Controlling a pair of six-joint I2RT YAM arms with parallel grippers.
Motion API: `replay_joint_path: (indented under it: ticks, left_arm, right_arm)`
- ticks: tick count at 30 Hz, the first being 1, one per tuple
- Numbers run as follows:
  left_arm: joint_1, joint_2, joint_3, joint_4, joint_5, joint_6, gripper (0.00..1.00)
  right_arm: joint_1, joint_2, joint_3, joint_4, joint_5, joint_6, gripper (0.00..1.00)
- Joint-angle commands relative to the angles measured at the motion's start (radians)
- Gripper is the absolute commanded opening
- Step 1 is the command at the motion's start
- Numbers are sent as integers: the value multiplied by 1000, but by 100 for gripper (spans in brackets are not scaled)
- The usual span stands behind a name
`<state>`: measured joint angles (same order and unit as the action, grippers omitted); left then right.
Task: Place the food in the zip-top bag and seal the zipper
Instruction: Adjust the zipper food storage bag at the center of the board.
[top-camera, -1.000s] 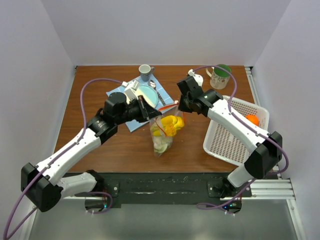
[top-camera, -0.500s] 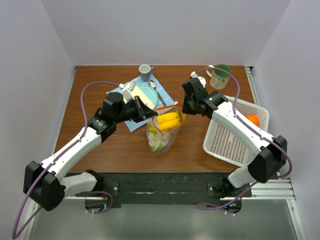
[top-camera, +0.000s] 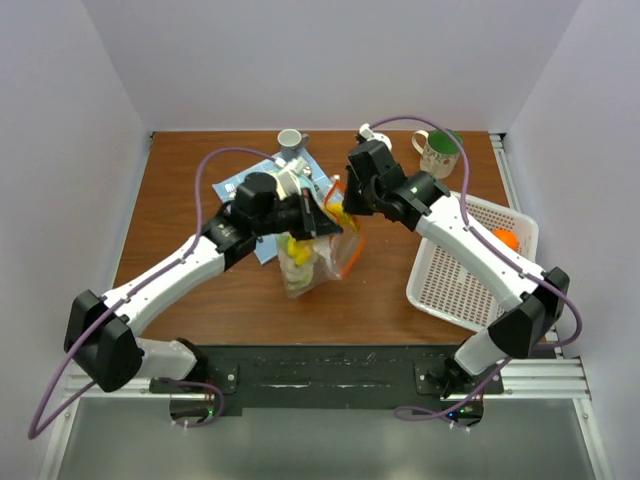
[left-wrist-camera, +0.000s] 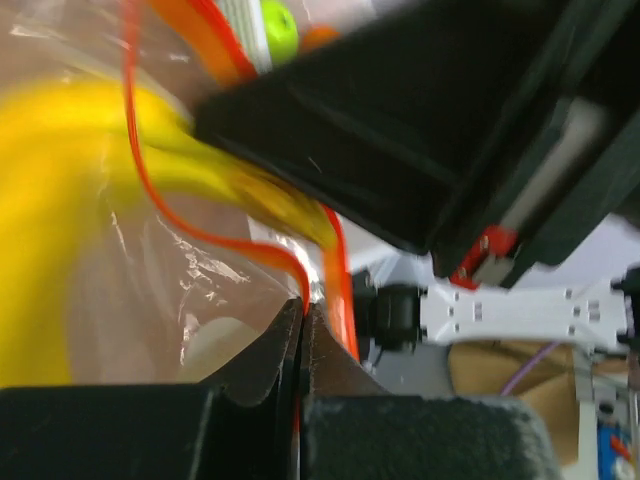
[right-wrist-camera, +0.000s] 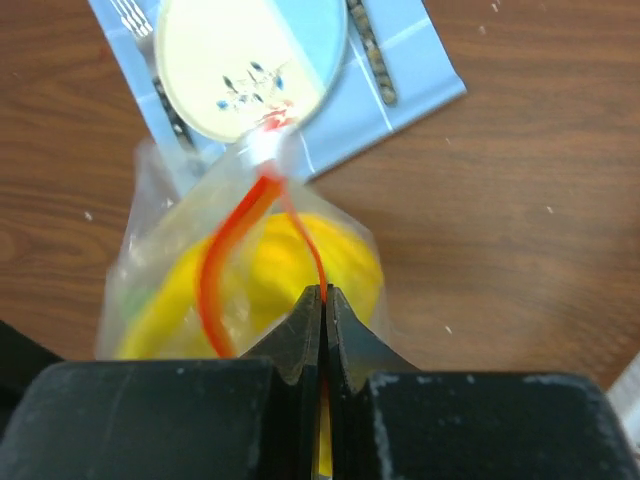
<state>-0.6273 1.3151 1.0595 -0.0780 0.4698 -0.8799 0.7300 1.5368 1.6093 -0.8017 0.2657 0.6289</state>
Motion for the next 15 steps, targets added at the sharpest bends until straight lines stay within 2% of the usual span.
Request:
replay_joint_path:
  ticks: [1,2,6,7,10,15]
  left_arm:
    - [-10,-51,57,11,9,50,0]
    - [55,-62,47,3,19,50,0]
    - [187,-123,28,-17,32,59,0]
    - [201,-129,30,-29,30,64,0]
    - [222,-126,25,-29,50,62,0]
    - [219,-123,-72,63,118,-11,0]
  right_arm:
    - [31,29,80,87,-71,5,1]
    - [31,39,71,79,-57,6,1]
    - [-29,25,-49,61,-23,28,0]
    - [-64,13,-121,85,-35,31,0]
    - [-89,-23,-202,104,-26,32,0]
    - [-86,-52,-207,113,-37,2,6]
